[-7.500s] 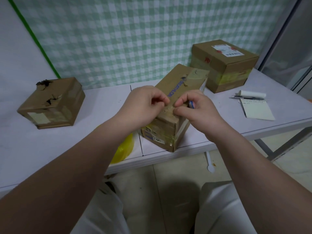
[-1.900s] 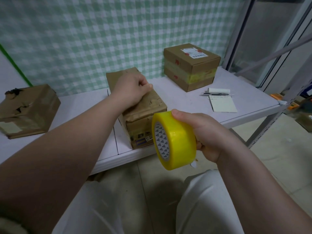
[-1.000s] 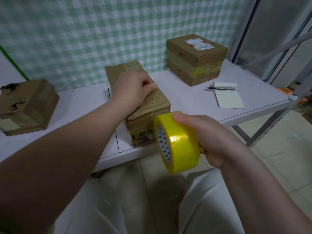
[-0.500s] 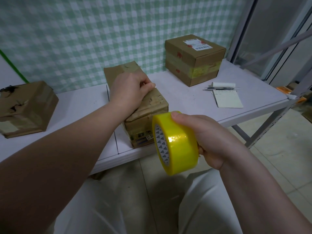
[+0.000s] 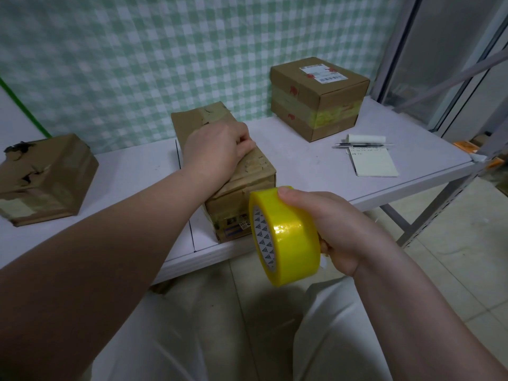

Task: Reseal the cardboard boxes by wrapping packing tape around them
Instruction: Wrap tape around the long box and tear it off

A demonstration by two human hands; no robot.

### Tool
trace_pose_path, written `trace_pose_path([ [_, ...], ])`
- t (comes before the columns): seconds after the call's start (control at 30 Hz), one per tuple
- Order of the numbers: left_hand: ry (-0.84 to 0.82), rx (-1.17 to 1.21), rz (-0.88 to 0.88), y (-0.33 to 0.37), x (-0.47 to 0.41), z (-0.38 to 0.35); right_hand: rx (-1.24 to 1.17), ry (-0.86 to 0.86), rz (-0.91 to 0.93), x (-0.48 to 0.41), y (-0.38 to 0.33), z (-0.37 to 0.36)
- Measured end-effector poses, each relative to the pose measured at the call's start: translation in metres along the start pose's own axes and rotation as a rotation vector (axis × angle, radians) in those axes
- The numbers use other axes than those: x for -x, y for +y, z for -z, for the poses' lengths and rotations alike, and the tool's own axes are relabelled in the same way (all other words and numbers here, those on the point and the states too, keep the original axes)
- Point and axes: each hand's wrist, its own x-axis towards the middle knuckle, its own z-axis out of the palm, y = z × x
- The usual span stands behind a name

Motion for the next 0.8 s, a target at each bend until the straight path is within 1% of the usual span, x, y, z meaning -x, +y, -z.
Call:
trace_pose_path([
  [0.23,-0.055,-0.093,-0.018,-0.002,-0.002,-0.003,-0.004,-0.012,-0.003,-0.001,0.0,0.0],
  [0.3,-0.048,-0.094,0.032,-0.003,-0.003,-0.004,-0.015,-0.016,-0.002,-0.001,0.0,-0.001],
  [0.37,-0.047,-0.075,0.129,-0.004,-0.006,-0.004,-0.024,-0.016,-0.003,-0.001,0.0,-0.001],
  [0.43,-0.004,-0.06,0.159,-0.006,-0.007,-0.004,-0.021,-0.012,-0.004,-0.002,0.0,-0.001],
  [0.5,0.07,-0.029,0.104,-0.007,-0.004,-0.001,-0.008,-0.006,-0.006,-0.003,-0.001,-0.002],
  [0.57,0.068,0.042,-0.021,-0.005,0.004,0.007,0.003,-0.001,-0.005,-0.004,-0.001,-0.001],
  [0.63,-0.053,0.15,-0.174,-0.002,0.017,0.016,0.0,-0.003,-0.001,-0.005,-0.001,-0.001],
  [0.7,-0.272,0.203,-0.317,-0.004,0.031,0.021,-0.003,-0.011,0.0,-0.006,0.0,0.0],
  [0.77,-0.481,0.135,-0.403,-0.011,0.04,0.022,-0.009,-0.011,0.0,-0.007,0.001,0.0],
  [0.8,-0.549,0.076,-0.415,-0.016,0.041,0.022,-0.01,-0.014,0.001,-0.007,0.002,-0.001],
])
